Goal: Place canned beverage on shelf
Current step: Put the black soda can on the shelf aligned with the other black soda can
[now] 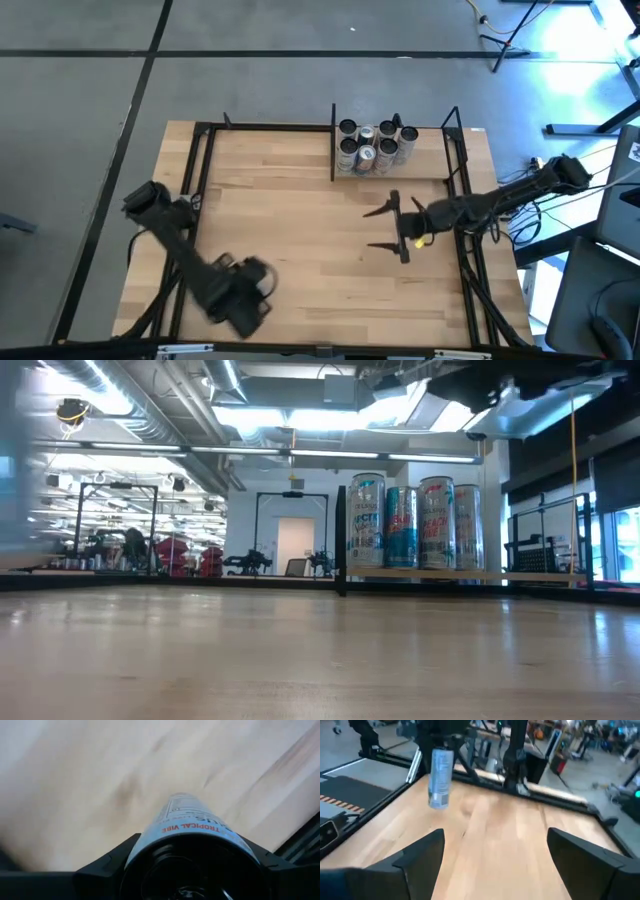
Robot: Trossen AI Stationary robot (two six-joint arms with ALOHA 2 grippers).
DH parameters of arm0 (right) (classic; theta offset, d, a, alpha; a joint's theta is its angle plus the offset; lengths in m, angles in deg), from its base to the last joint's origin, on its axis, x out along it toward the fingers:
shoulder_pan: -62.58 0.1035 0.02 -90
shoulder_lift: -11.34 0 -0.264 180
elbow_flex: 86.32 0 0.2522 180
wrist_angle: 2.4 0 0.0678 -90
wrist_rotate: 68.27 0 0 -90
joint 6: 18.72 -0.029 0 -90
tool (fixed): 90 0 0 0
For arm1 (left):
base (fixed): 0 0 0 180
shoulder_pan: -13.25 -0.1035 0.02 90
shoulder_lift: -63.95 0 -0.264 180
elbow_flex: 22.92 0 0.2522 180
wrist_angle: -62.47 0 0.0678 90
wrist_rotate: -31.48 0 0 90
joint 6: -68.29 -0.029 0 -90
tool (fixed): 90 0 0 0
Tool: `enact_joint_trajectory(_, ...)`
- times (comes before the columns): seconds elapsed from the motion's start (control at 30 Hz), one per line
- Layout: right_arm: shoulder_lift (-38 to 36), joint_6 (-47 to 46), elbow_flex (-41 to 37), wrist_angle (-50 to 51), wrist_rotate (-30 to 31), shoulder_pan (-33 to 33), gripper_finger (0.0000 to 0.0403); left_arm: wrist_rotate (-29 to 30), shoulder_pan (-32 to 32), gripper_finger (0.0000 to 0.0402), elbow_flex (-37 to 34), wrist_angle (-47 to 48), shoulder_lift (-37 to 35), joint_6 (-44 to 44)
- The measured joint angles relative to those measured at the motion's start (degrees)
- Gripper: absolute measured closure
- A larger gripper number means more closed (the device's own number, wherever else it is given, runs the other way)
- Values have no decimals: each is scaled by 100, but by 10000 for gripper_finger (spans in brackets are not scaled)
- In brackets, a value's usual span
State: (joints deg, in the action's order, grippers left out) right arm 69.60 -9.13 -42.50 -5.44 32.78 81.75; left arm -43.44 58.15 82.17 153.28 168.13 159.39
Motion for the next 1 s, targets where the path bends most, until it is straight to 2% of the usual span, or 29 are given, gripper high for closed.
enact_joint_trajectory(0.13, 3, -496, 2, 670, 444, 616, 68, 190, -744, 184, 182, -511, -2, -1378)
enact_joint_trajectory(0.27, 17, -1107, -1, 1201, 786, 1173, 68, -18, -1422, 184, 258, -1212, -2, -2601)
enact_joint_trajectory(0.5, 197, -1898, -435, 1200, 1510, 1843, 68, -427, -2270, 184, 258, -2408, -2, -4301)
enact_joint_trajectory(0.63, 357, -2307, -668, 1004, 1658, 2007, 68, -652, -2513, 184, 260, -2748, -2, -4783)
enact_joint_trajectory(0.8, 477, -2495, -734, 908, 1701, 2026, 68, -479, -2773, 184, 391, -2834, 72, -5266)
enact_joint_trajectory(1.0, 542, -2499, -734, 806, 1789, 2023, 68, -684, -2949, 184, 1465, -2494, 793, -5788)
